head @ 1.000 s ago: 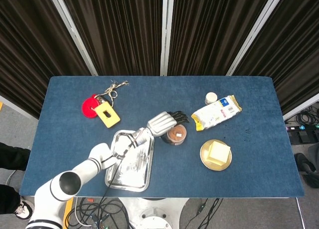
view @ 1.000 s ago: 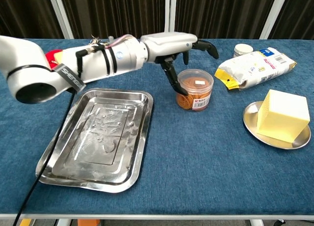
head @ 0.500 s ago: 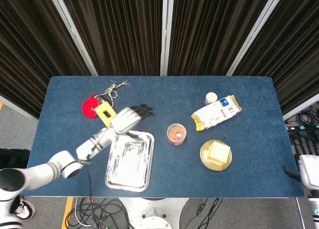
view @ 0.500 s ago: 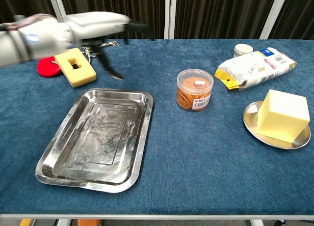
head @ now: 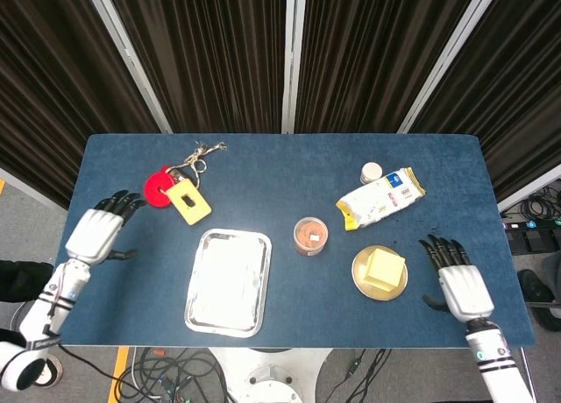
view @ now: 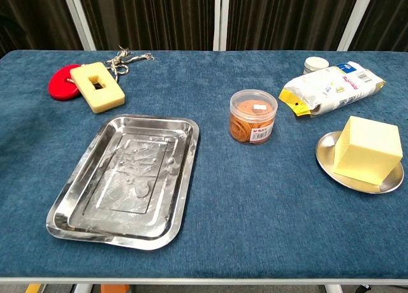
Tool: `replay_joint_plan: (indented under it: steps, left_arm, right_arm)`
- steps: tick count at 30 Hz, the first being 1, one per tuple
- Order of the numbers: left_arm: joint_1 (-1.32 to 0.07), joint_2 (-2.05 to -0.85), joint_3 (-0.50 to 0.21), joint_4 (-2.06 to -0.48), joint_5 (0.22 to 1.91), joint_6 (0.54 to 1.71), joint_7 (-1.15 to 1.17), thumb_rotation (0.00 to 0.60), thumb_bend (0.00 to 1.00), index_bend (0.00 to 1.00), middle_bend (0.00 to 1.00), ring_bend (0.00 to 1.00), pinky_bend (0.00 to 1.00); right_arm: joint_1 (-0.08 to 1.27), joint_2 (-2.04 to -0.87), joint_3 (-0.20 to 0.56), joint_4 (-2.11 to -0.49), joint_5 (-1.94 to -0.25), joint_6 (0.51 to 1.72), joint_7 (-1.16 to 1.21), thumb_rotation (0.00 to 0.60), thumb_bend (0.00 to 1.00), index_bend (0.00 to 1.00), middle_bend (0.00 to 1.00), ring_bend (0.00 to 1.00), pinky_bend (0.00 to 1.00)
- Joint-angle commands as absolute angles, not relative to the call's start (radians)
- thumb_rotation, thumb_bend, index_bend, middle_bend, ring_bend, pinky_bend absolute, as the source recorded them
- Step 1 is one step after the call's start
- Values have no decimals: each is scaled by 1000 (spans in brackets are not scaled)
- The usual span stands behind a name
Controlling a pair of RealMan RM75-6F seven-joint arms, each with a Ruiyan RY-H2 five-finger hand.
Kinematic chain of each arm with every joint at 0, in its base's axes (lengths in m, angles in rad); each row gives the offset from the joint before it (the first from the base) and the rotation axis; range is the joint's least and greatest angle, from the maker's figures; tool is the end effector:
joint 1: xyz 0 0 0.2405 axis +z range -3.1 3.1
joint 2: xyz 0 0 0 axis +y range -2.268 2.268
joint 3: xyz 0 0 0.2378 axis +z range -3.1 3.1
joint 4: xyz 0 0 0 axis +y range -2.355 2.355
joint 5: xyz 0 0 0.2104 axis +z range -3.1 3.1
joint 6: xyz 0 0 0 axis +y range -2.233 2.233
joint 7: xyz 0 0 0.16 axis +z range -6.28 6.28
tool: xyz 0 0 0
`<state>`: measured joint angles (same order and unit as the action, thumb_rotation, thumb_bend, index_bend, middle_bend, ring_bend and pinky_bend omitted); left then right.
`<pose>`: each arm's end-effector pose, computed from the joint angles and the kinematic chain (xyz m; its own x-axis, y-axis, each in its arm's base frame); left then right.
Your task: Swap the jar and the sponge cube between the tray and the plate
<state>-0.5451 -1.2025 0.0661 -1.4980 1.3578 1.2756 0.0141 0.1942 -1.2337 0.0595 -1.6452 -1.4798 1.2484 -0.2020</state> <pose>-0.2427 0.3021 0.0989 0.4873 0.1138 0.8658 0.8517 -0.2810 -0.4424 -0.2646 -0.2216 0.0795 0.4574 -0.1861 0.8696 -0.8883 -0.1415 0.4370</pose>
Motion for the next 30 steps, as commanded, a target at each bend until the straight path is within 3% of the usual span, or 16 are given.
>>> replay_joint_plan:
  steps: [1, 12, 17, 30]
  left_arm:
    - [-497, -1189, 82, -1512, 1368, 1304, 9, 600, 16, 166, 130, 78, 238]
    - [-371, -1192, 89, -1478, 1386, 1370, -32, 600, 16, 167, 136, 78, 232]
    - [-342, -1180, 84, -1477, 1405, 1381, -40, 600, 16, 166, 136, 79, 232]
    - [-315, -1174, 55, -1472, 1431, 1357, -49, 600, 16, 168, 136, 78, 233]
  right_arm:
    - [224, -1281, 66, -1661, -1448, 1214, -265, 600, 60, 0, 5, 0, 0]
    - [313, -1416, 100, -1605, -1372, 1127, -332, 600, 60, 0, 87, 0, 0]
    - [324, -1466, 111, -1579, -1353, 1146, -354, 600, 66, 0, 228, 0, 0]
    - [313, -1490, 101, -1555, -1351, 1208, -355, 600, 85, 0, 354, 16, 0]
